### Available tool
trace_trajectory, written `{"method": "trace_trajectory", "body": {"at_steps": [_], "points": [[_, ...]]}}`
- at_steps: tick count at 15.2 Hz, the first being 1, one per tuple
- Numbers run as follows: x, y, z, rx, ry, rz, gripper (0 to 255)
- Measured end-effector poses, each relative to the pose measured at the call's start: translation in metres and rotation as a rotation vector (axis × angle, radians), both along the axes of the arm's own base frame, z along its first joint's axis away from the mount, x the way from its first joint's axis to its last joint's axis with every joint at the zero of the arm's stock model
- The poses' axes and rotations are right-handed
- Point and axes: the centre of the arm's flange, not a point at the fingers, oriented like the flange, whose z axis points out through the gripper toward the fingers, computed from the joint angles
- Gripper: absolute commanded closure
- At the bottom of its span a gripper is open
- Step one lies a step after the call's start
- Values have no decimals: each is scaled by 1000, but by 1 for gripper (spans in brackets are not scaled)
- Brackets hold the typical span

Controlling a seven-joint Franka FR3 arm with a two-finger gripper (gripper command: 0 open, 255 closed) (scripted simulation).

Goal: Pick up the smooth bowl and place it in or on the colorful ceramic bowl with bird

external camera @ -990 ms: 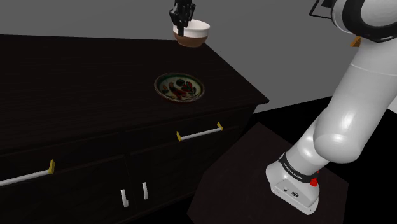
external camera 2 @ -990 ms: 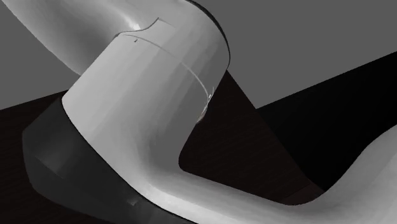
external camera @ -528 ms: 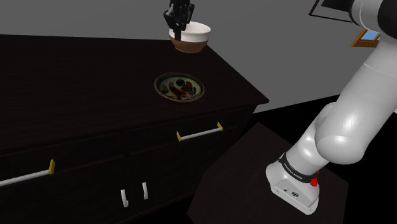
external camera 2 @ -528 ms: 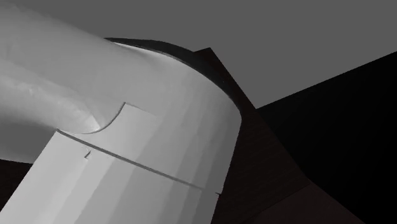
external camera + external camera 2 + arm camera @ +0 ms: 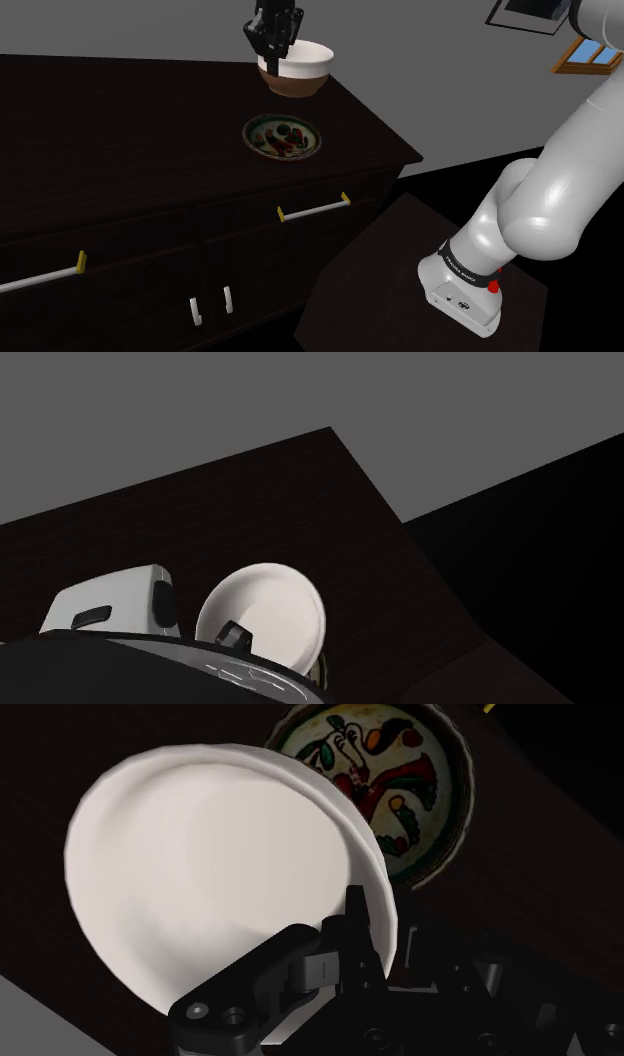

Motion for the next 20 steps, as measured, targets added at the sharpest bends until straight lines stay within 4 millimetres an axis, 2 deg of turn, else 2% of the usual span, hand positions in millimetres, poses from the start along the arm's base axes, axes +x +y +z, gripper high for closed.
{"method": "trace_trajectory", "body": {"at_steps": [3,4,20], "points": [[-25,30,6,0,0,0,255],[-29,33,5,0,0,0,255],[-32,36,-76,-1,0,-1,255]]}}
